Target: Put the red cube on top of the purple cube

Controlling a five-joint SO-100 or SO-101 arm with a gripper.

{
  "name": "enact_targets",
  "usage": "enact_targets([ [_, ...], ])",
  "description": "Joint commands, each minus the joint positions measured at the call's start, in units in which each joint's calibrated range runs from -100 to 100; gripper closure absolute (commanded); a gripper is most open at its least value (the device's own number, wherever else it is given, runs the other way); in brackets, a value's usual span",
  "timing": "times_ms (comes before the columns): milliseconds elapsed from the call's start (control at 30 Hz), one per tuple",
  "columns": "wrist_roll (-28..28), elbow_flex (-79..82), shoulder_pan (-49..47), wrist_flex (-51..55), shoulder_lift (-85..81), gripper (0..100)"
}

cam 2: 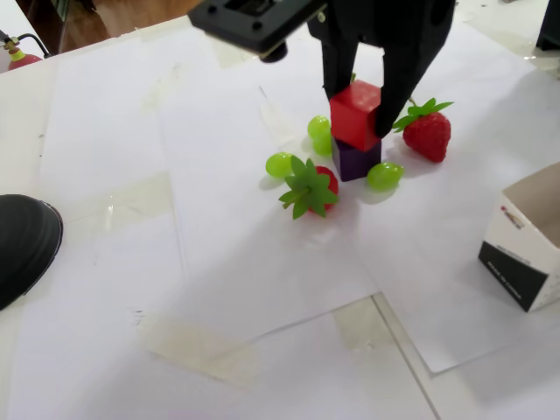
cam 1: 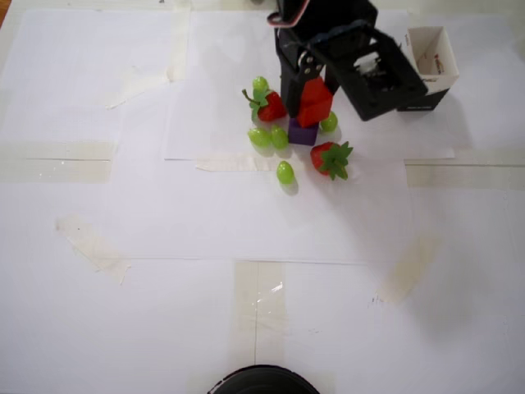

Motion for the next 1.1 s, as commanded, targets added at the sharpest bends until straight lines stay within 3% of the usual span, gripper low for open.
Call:
enact_targets([
  [0,0.1,0.2,-0.4,-1.5,-0.1,78],
  [533,-0.8,0.3,-1.8,-7.6,0.1,62],
  [1067,-3.4,-2.9,-2.1,-2.6,-2.9,59],
])
